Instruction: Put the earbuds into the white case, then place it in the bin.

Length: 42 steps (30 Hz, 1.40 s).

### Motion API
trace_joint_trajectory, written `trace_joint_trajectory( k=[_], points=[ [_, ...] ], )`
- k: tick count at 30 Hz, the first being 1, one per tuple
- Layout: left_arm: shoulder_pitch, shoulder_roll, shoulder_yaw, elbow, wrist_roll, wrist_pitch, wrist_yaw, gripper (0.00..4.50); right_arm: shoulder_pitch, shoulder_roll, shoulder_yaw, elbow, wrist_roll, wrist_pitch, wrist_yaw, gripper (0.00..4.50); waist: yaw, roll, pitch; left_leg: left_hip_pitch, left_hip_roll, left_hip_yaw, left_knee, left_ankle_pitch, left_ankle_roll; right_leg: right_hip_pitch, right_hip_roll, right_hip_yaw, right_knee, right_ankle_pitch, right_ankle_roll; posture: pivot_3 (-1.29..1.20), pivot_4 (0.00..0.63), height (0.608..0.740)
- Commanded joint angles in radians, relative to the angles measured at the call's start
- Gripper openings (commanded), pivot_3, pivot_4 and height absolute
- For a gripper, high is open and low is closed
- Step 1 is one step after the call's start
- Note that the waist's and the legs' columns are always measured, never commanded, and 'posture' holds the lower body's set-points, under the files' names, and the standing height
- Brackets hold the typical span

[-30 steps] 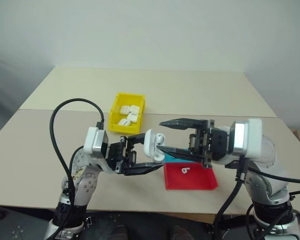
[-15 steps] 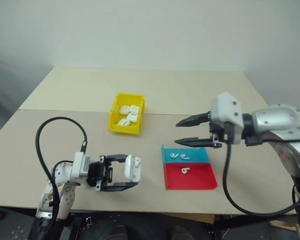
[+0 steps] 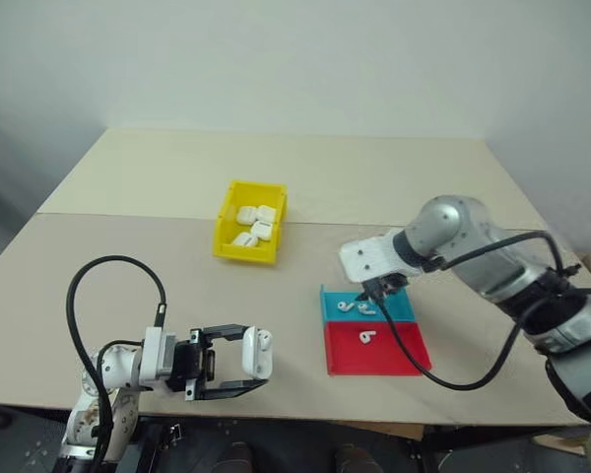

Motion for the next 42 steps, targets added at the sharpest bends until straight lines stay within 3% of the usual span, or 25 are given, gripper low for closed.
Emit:
trace_joint_trajectory(
  k=[1, 10, 22, 42],
  points=[
    [0.014, 0.001, -0.004, -0.045, -0.004, -0.026, 0.014, 2.77, -0.034, 0.028, -0.01, 0.045, -0.036, -0.141, 0.065, 2.63, 0.0, 0.0, 0.0, 0.0, 0.0, 0.0, 0.0, 0.0, 0.0, 0.0, 0.0, 0.0, 0.0, 0.0, 0.0, 0.0, 0.15, 0.74],
    [0.039, 0.006, -0.007, -0.07, 0.006, -0.038, 0.05, 2.77, -0.051, 0.112, -0.026, 0.189, -0.12, -0.362, 0.092, 2.63, -0.002, 0.0, 0.0, 0.001, 0.0, 0.0, 0.0, 0.0, 0.0, 0.0, 0.0, 0.0, 0.001, 0.0, 0.0, 0.0, 0.15, 0.74],
    [0.036, 0.015, -0.004, -0.076, 0.009, -0.04, 0.067, 2.77, -0.055, 0.193, -0.027, 0.287, -0.211, -0.437, 0.069, 2.63, -0.001, 0.0, 0.0, 0.001, 0.0, 0.0, 0.0, 0.0, 0.0, 0.001, 0.0, 0.0, 0.002, 0.0, 0.0, 0.0, 0.15, 0.74],
    [0.048, 0.015, -0.011, -0.091, 0.023, -0.048, 0.089, 2.77, -0.054, 0.236, -0.027, 0.337, -0.268, -0.491, 0.063, 2.63, -0.001, 0.001, 0.0, 0.002, 0.0, 0.001, 0.0, 0.0, 0.0, 0.001, 0.001, 0.0, 0.004, 0.0, -0.001, 0.0, 0.15, 0.74]
  ],
)
